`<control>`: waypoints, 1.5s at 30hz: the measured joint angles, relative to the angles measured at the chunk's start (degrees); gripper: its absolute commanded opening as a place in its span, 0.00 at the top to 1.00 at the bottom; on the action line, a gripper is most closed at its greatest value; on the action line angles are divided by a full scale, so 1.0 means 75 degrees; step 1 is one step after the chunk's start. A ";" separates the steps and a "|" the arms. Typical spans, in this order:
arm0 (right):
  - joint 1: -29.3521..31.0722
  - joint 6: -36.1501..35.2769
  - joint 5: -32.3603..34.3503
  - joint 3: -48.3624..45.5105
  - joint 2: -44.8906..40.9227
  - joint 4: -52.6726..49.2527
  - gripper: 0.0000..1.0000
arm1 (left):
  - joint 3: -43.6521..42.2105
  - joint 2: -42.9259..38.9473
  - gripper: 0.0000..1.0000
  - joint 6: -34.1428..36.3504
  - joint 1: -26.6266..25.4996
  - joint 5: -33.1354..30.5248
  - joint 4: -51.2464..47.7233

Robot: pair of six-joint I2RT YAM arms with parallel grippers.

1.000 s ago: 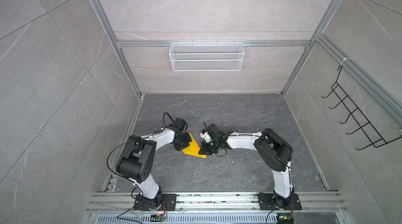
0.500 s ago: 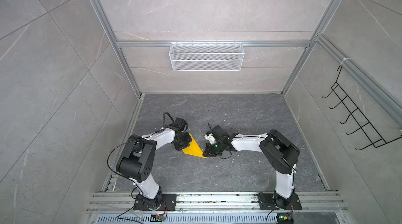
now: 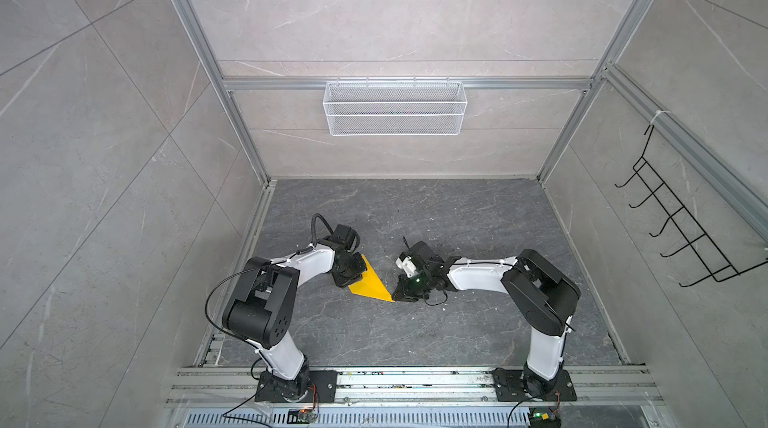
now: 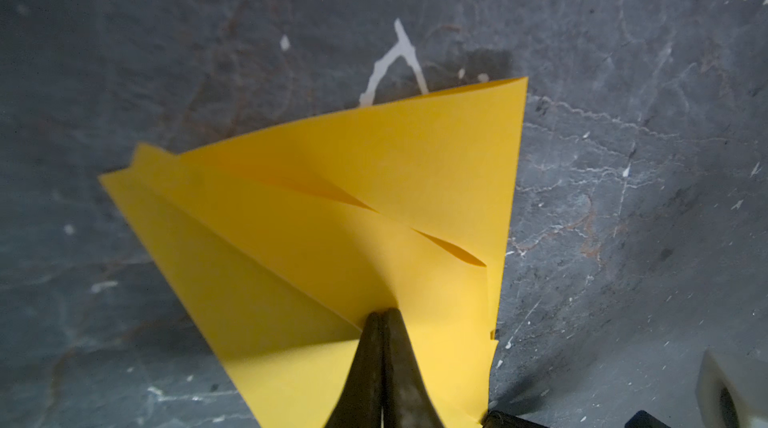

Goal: Fold a paper plane with a square sheet of paper (pick it up from the middle)
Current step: 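Press the right gripper along the crease while the left gripper holds the flap, then open both grippers and release the folded yellow paper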

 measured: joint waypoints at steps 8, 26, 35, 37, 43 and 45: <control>-0.0009 -0.0388 0.0090 -0.0280 -0.0388 -0.0361 1.00 | 0.0061 0.0012 0.89 0.0067 -0.0006 0.0006 -0.0067; -0.0009 -0.2611 0.0702 0.0038 -0.1183 0.0131 0.46 | -0.1463 -0.2547 0.38 -0.0513 0.0093 0.0431 0.1448; -0.0009 -0.3013 0.0933 0.0079 -0.1186 0.0347 0.30 | -0.2259 -0.2107 0.41 -0.0901 0.0146 0.0638 0.2745; -0.0009 -0.3037 0.0985 0.0079 -0.1215 0.0428 0.29 | -0.2259 -0.1947 0.43 -0.0944 0.0207 0.0647 0.3008; -0.0009 -0.3037 0.1119 0.0076 -0.1443 0.0568 0.29 | -0.2314 -0.1536 0.45 -0.1037 0.0364 0.0976 0.3692; -0.0009 -0.3037 0.1139 0.0076 -0.1483 0.0577 0.29 | -0.2390 -0.1498 0.47 -0.1078 0.0434 0.1137 0.3969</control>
